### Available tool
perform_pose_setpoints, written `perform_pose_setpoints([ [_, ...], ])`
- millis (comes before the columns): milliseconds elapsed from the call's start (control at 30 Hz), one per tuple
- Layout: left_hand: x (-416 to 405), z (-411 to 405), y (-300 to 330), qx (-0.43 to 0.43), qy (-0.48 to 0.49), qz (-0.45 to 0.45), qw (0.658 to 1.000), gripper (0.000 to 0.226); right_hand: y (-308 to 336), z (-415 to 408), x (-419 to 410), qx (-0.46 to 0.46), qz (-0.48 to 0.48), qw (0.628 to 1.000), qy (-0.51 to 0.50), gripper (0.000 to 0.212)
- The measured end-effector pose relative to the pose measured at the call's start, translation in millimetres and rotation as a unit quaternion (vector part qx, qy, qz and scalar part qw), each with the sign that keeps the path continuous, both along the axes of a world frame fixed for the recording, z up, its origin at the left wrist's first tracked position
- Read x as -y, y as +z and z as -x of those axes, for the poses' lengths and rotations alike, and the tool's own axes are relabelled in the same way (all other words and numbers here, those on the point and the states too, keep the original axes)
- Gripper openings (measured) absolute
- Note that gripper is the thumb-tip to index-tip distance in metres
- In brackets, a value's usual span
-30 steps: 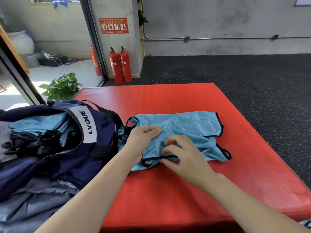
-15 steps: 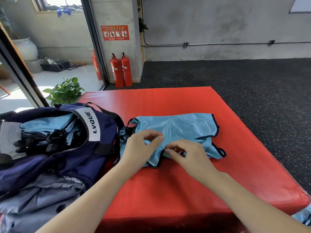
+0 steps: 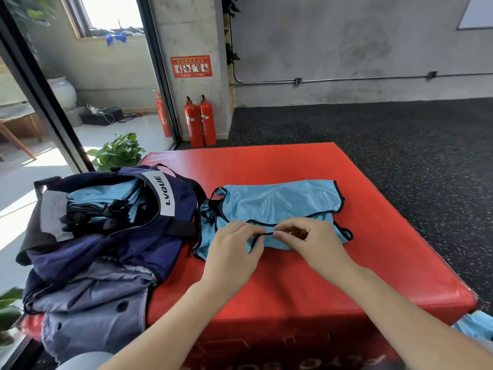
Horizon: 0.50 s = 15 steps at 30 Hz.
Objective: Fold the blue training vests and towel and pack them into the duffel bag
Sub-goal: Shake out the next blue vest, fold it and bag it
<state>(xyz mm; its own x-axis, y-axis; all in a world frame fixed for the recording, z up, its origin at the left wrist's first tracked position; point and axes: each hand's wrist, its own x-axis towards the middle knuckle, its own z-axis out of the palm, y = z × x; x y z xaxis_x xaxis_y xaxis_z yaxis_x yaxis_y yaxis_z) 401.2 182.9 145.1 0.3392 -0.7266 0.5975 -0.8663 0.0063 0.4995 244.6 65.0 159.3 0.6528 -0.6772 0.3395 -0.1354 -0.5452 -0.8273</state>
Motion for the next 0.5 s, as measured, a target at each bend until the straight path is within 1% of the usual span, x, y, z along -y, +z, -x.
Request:
perform_pose_setpoints([
  [167,-7.6,-12.4,-1.3,0.042,0.032,0.0,0.999,0.015,-0.1,14.4,5.8,-0.027,0.002,0.999,-0.02,0.013],
  [367,-19.8,-33.0,2.0,-0.004,0.055,0.022,0.998,0.02,2.2,46.7,31.7,-0.04,0.021,0.997,-0.064,0.017],
  [500,-27.4,-45.6,0.2,0.001,0.054,0.015,0.998,0.022,-1.1,72.6,49.4,-0.066,0.028,0.994,-0.088,0.016],
])
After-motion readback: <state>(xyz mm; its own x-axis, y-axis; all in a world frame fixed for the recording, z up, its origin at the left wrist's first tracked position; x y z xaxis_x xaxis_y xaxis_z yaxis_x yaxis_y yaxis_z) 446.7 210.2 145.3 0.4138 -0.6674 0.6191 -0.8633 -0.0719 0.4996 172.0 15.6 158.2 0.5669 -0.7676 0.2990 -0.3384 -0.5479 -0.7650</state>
